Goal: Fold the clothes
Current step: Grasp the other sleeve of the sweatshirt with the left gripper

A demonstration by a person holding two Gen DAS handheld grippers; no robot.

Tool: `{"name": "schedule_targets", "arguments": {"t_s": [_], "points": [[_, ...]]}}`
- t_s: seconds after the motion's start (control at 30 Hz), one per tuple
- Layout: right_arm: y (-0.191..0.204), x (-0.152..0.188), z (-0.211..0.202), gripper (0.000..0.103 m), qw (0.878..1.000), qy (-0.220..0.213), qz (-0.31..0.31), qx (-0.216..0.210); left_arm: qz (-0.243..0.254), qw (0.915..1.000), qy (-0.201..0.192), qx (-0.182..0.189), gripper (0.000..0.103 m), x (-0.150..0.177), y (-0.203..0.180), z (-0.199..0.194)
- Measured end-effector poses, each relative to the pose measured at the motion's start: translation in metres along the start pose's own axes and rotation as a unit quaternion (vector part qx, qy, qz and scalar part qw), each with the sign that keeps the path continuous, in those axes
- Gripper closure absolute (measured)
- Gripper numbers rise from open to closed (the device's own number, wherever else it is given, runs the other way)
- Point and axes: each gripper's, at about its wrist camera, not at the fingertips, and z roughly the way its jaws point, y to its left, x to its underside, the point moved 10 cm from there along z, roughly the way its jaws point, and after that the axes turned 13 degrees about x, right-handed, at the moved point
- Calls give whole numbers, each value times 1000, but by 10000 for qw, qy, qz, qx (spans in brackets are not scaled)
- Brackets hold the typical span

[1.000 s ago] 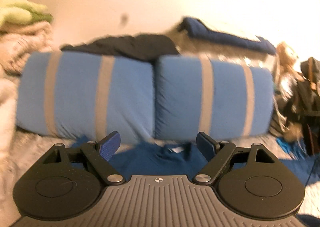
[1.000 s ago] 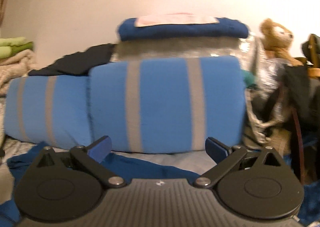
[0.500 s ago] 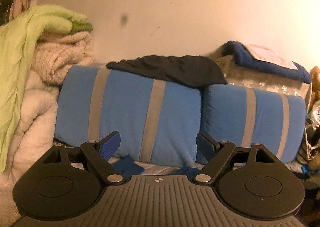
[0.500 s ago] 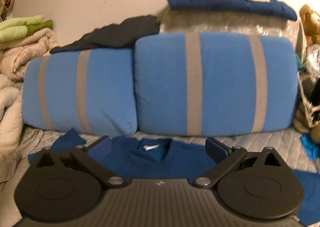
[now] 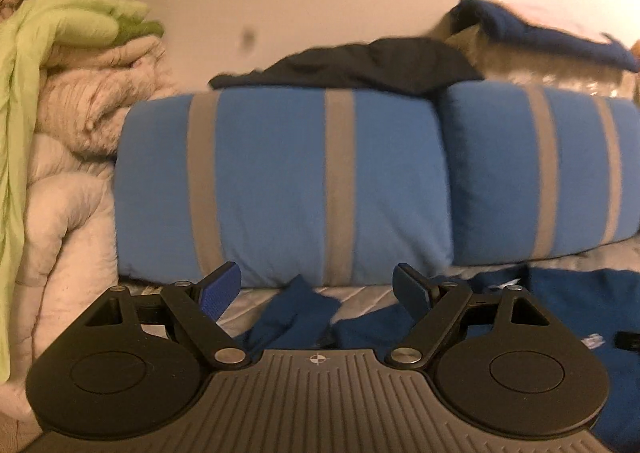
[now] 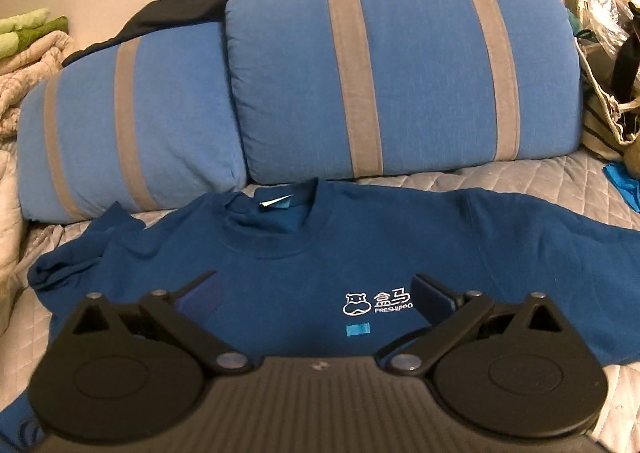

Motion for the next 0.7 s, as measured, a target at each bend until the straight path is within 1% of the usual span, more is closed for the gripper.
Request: {"name": "schedule_targets", "arguments": {"t_s": [0.2, 0.3, 0.47, 0.6, 0.7], "points": [[13, 6, 0, 0, 9993, 24, -369, -62, 23, 9986, 405, -334, 19, 31, 30, 36], [15, 8, -1, 0, 9991, 24, -424, -84, 117, 9972, 645, -371, 20, 50, 37, 54], [14, 11, 3, 0, 9991, 193, -353, -132, 532, 9925, 954, -549, 20, 77, 44, 83], [14, 15, 8, 0, 9987, 335, -347, -153, 1043, 9870, 1021, -675, 20, 89, 45, 103], [13, 12, 6, 0, 9993, 241, -241, -143, 1373, 9814, 989, -907, 20, 90, 45, 115]]}}
